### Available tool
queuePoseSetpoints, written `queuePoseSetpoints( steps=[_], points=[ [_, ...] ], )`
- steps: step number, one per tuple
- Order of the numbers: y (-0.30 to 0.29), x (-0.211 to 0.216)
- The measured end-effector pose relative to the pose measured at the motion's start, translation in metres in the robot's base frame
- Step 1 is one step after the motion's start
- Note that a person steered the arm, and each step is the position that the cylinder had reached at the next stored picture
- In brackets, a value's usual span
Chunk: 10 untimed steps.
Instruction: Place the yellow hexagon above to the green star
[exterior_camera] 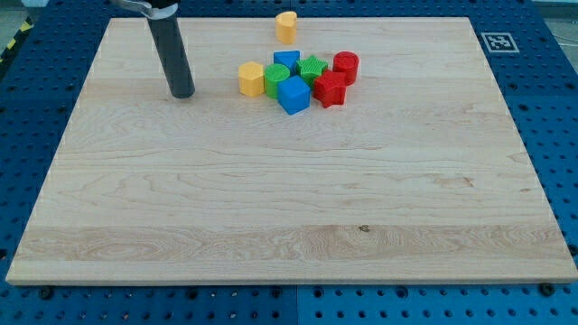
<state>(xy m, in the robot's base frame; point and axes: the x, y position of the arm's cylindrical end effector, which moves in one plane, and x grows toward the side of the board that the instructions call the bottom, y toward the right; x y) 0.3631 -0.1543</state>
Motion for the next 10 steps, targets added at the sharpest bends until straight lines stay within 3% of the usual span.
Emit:
queuePoseSetpoints(
  steps=[1,3,5,6,10],
  points=[
    [0.004,0.027],
    [0.004,0.041],
    [0.070,0.040],
    [0.073,0.040],
    [0.077,-0.008]
  ],
)
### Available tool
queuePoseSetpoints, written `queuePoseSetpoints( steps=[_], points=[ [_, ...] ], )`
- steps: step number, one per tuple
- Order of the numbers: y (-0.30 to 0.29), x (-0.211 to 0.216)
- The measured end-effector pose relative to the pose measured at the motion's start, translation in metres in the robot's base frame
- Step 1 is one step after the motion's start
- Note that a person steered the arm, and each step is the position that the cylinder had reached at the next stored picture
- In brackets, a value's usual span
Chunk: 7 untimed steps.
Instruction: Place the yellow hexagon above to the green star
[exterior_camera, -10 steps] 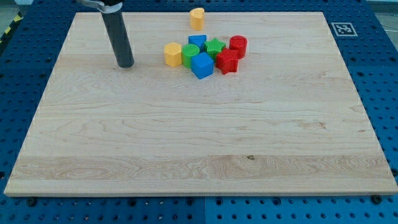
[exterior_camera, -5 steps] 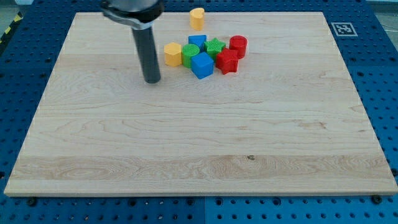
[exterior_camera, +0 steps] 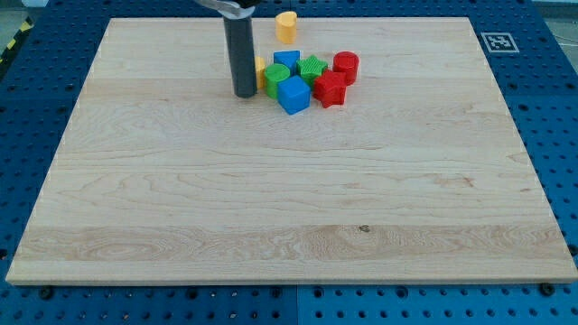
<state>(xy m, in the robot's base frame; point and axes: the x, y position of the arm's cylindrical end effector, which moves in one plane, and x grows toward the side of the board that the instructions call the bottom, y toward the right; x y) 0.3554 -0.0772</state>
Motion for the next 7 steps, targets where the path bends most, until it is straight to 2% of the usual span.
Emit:
queuePoseSetpoints(
  steps=[2,3,4,5,7],
  points=[
    [-0.013,-0.030],
    [-0.025,-0.030],
    [-0.033,-0.003],
    [0.017,0.000],
    [0.018,-0.026]
  ],
)
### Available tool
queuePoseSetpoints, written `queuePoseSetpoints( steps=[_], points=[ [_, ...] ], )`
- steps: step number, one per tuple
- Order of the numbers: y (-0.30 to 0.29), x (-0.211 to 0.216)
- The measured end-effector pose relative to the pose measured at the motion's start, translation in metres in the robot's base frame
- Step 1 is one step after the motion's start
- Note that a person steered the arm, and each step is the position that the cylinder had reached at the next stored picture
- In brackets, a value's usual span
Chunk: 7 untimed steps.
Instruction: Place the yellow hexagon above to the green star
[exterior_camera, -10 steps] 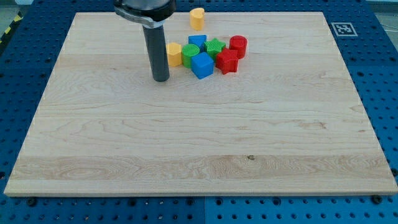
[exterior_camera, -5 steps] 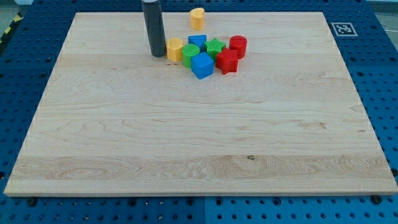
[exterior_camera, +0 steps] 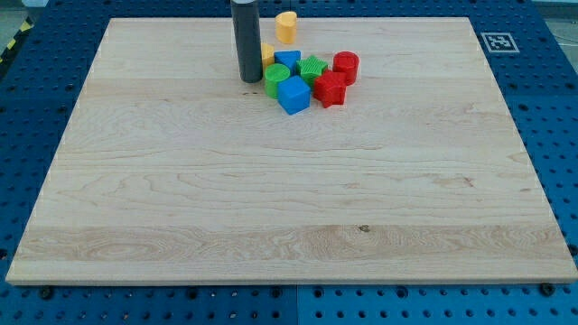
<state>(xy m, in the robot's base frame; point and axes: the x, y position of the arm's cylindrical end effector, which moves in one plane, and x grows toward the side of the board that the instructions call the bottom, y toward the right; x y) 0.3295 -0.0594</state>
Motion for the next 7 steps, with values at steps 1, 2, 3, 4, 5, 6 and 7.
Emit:
queuePoseSetpoints(
  steps=[1,2,3,4,5,6,7],
  points=[
    [0.002,-0.017],
    [0.002,-0.039],
    [0.001,-0.066],
    [0.001,-0.077],
    [0.004,-0.066],
    [0.024,-0.056],
    [0.054,-0.052]
  ],
)
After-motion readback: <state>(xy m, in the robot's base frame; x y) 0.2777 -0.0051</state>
